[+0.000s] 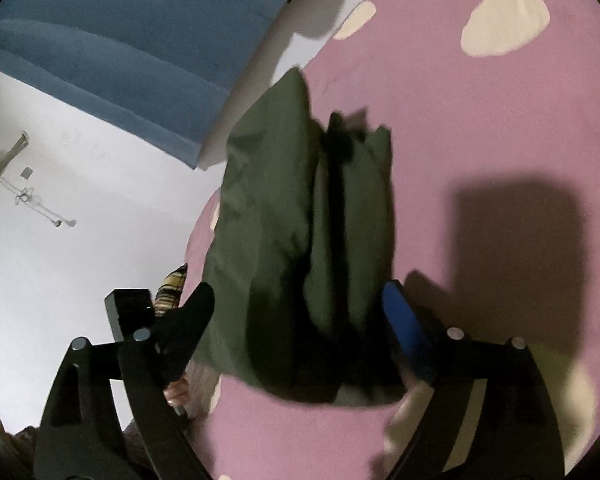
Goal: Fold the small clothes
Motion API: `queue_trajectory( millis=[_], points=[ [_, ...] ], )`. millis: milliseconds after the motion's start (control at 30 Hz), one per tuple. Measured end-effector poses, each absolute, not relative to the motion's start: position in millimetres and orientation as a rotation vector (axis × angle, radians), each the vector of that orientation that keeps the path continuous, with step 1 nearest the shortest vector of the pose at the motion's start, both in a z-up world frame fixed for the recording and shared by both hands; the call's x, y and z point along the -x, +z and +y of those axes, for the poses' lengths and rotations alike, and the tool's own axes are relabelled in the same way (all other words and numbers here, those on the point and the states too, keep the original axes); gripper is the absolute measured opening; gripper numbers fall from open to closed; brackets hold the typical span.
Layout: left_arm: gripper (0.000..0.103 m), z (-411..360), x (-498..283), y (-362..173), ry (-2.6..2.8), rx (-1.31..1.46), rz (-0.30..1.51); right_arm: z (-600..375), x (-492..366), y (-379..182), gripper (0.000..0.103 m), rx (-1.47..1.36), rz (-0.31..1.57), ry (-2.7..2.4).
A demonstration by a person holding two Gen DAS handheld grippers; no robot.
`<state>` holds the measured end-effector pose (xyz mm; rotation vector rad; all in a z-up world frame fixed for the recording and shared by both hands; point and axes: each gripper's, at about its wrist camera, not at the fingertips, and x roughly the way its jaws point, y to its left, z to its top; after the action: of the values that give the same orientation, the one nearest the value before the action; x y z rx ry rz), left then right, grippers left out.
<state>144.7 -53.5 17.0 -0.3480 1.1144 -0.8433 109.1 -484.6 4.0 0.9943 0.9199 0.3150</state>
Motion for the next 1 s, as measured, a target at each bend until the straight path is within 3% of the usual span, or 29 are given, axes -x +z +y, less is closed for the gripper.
queue_trajectory(
  millis=[500,933,1000],
  points=[
    [0.087,-94,-254,-15,-0.907,0.34,1.168,-512,-237,-34,0.087,-1.047,0.969,0.399],
    [0.089,-87,-284,-30,-0.91,0.434,1.21,-494,-293,-47,0.09,-1.01,1.037,0.458],
    [0.088,-86,-287,-36,-0.891,0.454,1.247,-494,-295,-47,0.086,-0.999,1.051,0.464]
  ],
)
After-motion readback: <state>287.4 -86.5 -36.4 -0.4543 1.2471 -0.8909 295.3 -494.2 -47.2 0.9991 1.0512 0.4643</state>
